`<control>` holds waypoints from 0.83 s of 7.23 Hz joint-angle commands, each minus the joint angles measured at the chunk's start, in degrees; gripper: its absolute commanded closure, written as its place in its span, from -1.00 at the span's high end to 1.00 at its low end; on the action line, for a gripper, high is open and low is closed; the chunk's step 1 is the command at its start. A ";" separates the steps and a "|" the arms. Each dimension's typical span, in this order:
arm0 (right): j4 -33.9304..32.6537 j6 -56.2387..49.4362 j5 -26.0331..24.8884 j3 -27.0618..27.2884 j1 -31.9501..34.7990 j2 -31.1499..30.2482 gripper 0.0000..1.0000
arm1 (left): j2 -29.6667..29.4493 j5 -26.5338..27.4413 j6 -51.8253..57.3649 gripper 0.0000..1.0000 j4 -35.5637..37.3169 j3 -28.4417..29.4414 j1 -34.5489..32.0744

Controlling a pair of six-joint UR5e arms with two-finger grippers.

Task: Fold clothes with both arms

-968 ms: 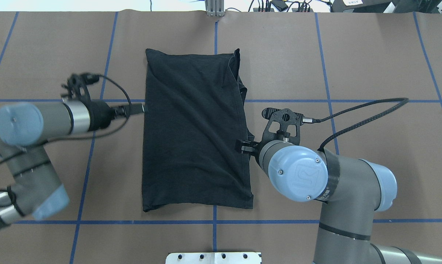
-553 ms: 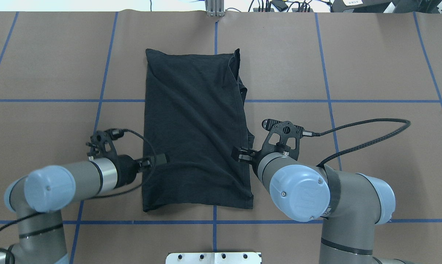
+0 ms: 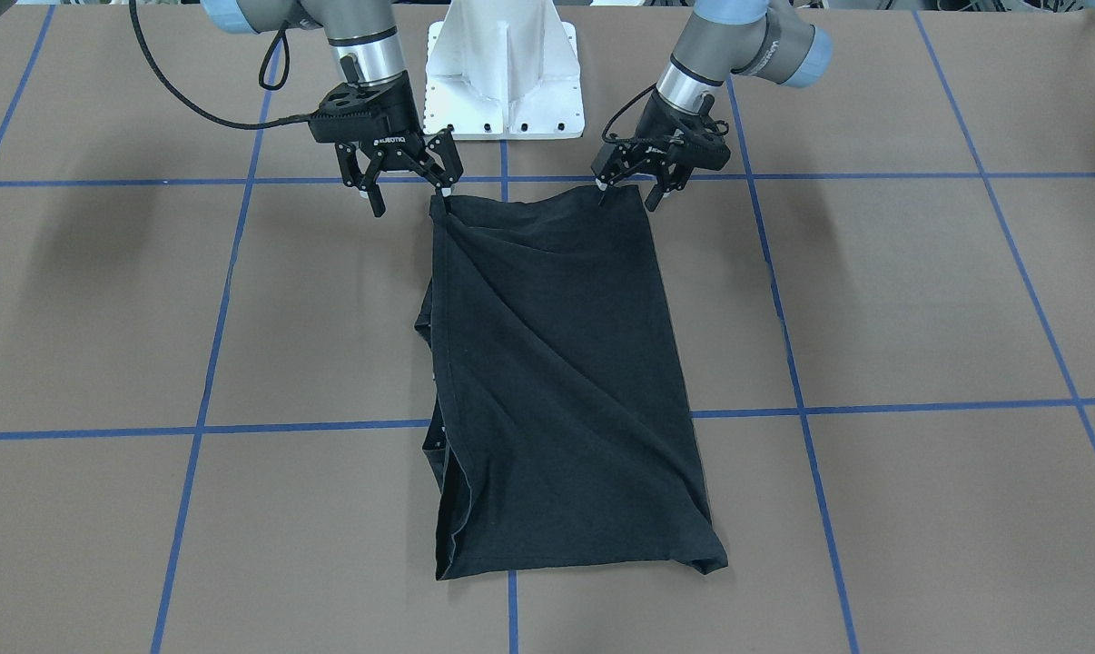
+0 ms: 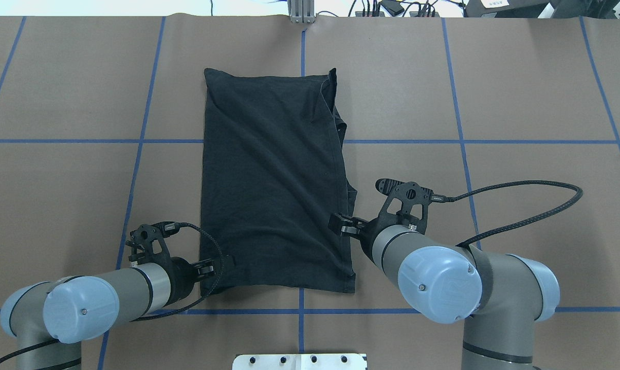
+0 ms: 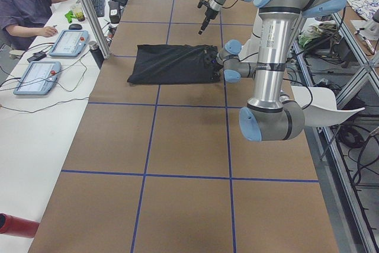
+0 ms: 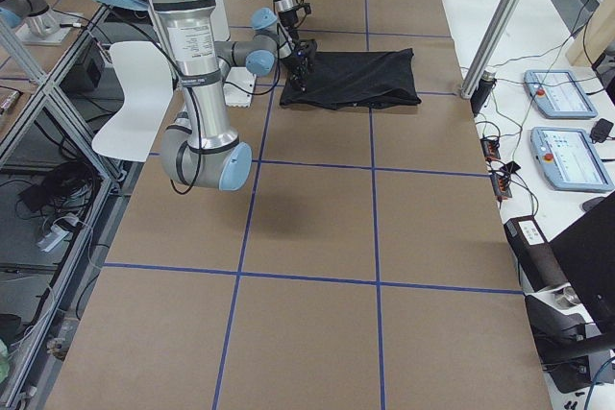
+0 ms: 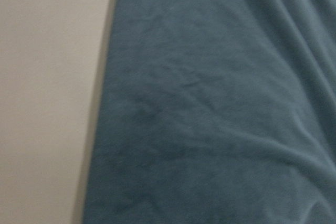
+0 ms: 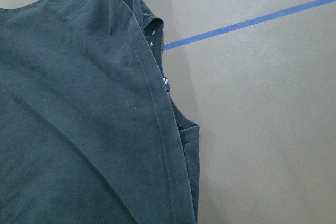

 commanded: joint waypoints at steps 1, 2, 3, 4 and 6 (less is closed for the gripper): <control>0.00 -0.05 -0.01 -0.12 -0.04 -0.06 0.99 | 0.14 0.00 -0.03 1.00 0.07 0.42 1.23; 0.00 -0.05 -0.01 -0.12 -0.04 -0.15 0.99 | 0.14 0.00 -0.03 1.00 0.07 0.68 1.32; 0.09 -0.05 -0.01 -0.12 -0.04 -0.15 0.99 | 0.22 0.09 -0.03 0.88 0.16 0.77 1.32; 0.09 -0.05 -0.01 -0.12 -0.04 -0.06 0.99 | 0.23 0.09 -0.03 0.76 0.59 0.77 1.32; 0.00 -0.05 -0.01 -0.12 -0.04 -0.06 1.00 | 0.23 0.09 -0.03 0.30 1.04 0.77 1.41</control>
